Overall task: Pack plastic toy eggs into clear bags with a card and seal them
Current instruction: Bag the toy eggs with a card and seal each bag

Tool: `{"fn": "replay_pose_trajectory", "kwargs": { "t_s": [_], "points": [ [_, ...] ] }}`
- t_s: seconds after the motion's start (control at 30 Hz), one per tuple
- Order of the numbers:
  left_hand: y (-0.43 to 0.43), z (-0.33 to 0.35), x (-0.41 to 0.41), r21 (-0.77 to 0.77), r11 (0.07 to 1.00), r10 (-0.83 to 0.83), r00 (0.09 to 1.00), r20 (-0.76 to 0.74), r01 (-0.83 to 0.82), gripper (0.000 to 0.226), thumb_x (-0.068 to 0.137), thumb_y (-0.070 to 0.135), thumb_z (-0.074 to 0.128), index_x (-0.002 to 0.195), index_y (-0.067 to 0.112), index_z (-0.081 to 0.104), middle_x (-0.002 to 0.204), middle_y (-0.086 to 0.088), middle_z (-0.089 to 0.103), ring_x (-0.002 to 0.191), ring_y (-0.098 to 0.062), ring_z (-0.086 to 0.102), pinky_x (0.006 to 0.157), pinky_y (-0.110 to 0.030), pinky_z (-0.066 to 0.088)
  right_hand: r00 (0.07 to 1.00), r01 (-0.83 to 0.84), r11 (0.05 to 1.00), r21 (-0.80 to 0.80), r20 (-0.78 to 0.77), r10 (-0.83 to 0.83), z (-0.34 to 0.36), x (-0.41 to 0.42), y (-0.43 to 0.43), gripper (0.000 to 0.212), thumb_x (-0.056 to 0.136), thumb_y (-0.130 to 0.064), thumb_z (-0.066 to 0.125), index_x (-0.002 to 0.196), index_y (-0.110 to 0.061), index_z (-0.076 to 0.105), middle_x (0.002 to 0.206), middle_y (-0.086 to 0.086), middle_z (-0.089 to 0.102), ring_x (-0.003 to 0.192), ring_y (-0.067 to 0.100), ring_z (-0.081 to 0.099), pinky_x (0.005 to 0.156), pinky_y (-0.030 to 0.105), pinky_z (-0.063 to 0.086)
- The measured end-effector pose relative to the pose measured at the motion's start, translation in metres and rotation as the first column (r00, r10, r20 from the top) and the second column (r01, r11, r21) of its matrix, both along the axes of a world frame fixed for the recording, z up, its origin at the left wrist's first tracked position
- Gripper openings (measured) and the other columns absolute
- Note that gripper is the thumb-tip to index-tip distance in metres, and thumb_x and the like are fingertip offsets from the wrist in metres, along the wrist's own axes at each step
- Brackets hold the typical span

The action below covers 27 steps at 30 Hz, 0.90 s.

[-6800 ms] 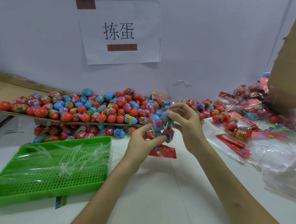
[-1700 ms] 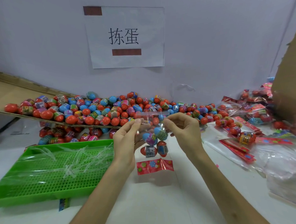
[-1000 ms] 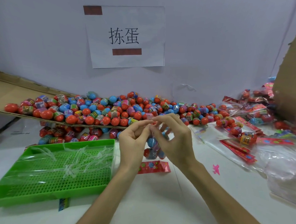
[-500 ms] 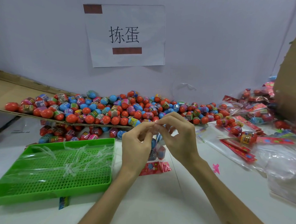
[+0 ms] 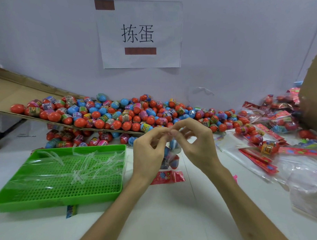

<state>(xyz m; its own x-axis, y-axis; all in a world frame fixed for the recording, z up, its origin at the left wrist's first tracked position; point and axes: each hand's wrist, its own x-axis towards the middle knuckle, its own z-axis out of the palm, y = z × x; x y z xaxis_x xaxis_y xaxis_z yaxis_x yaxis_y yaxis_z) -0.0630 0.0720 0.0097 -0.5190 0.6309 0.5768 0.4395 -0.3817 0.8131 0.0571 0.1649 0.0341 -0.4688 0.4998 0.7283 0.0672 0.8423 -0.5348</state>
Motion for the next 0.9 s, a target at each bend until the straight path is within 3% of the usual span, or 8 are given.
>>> {"fn": "replay_pose_trajectory", "kwargs": {
  "t_s": [0.1, 0.27, 0.47, 0.6, 0.73, 0.83, 0.9],
  "points": [
    [0.0001, -0.0020, 0.0002, -0.011, 1.000, 0.014, 1.000, -0.028, -0.015, 0.024, 0.097, 0.006, 0.066, 0.109, 0.023, 0.077, 0.092, 0.017, 0.077, 0.086, -0.008, 0.075, 0.076, -0.025, 0.060, 1.000, -0.029, 0.999, 0.037, -0.004, 0.030, 0.0011, 0.0004, -0.0012, 0.011, 0.087, -0.017, 0.079, 0.097, -0.014, 0.076, 0.093, -0.003, 0.069, 0.080, 0.010, 0.064, 0.064, 0.017, 0.053],
    [0.0015, -0.0044, -0.0024, -0.017, 0.999, 0.046, 0.985, -0.166, -0.050, 0.021, 0.098, 0.007, 0.066, 0.108, 0.021, 0.078, 0.093, 0.017, 0.076, 0.089, -0.006, 0.074, 0.076, -0.024, 0.059, 0.999, 0.030, 0.991, 0.133, -0.015, -0.028, 0.0003, 0.0005, 0.0006, 0.007, 0.088, -0.014, 0.076, 0.093, -0.010, 0.077, 0.091, 0.000, 0.069, 0.077, 0.011, 0.063, 0.062, 0.023, 0.054],
    [0.0015, -0.0050, -0.0039, 0.021, 0.997, 0.074, 0.968, -0.238, -0.071, 0.029, 0.094, 0.004, 0.063, 0.104, 0.027, 0.076, 0.094, 0.020, 0.075, 0.088, -0.003, 0.073, 0.078, -0.026, 0.059, 0.998, 0.015, 0.986, 0.167, 0.063, -0.026, 0.0009, 0.0014, 0.0004, 0.006, 0.089, -0.001, 0.075, 0.093, -0.006, 0.074, 0.089, -0.001, 0.067, 0.074, 0.014, 0.060, 0.062, 0.026, 0.052],
    [0.0021, -0.0051, -0.0030, 0.037, 0.996, 0.082, 0.971, -0.226, -0.075, 0.029, 0.094, 0.000, 0.063, 0.103, 0.023, 0.077, 0.092, 0.016, 0.076, 0.085, -0.002, 0.073, 0.076, -0.024, 0.059, 1.000, 0.004, 0.997, 0.077, 0.020, -0.005, 0.0039, 0.0039, -0.0001, 0.007, 0.091, 0.002, 0.069, 0.091, -0.005, 0.070, 0.086, 0.001, 0.066, 0.074, 0.012, 0.058, 0.063, 0.026, 0.051],
    [0.0011, -0.0030, -0.0013, 0.029, 0.999, 0.046, 0.993, -0.107, -0.043, 0.022, 0.096, 0.004, 0.063, 0.102, 0.021, 0.076, 0.090, 0.013, 0.078, 0.087, -0.005, 0.076, 0.078, -0.026, 0.060, 0.998, 0.053, 0.998, -0.017, -0.031, -0.053, 0.0053, 0.0054, 0.0020, 0.008, 0.094, 0.000, 0.068, 0.093, -0.008, 0.065, 0.084, -0.008, 0.062, 0.072, 0.015, 0.063, 0.064, 0.029, 0.055],
    [0.0023, -0.0037, -0.0040, -0.008, 0.999, 0.042, 0.997, -0.069, -0.043, 0.018, 0.098, 0.005, 0.064, 0.105, 0.016, 0.077, 0.091, 0.009, 0.079, 0.087, -0.008, 0.076, 0.078, -0.030, 0.061, 0.998, 0.039, 0.999, 0.032, -0.047, -0.037, 0.0060, 0.0046, 0.0009, 0.006, 0.090, -0.005, 0.074, 0.095, -0.008, 0.071, 0.088, -0.004, 0.067, 0.074, 0.013, 0.066, 0.064, 0.021, 0.055],
    [0.0022, -0.0046, -0.0044, -0.013, 0.999, 0.046, 0.994, -0.097, -0.047, 0.020, 0.097, 0.004, 0.064, 0.105, 0.018, 0.076, 0.090, 0.012, 0.077, 0.084, -0.008, 0.075, 0.076, -0.024, 0.059, 1.000, -0.009, 0.997, 0.081, -0.023, 0.011, 0.0054, 0.0033, -0.0008, 0.009, 0.088, -0.011, 0.078, 0.096, -0.008, 0.075, 0.093, 0.001, 0.070, 0.076, 0.012, 0.066, 0.063, 0.020, 0.055]
  ]
}}
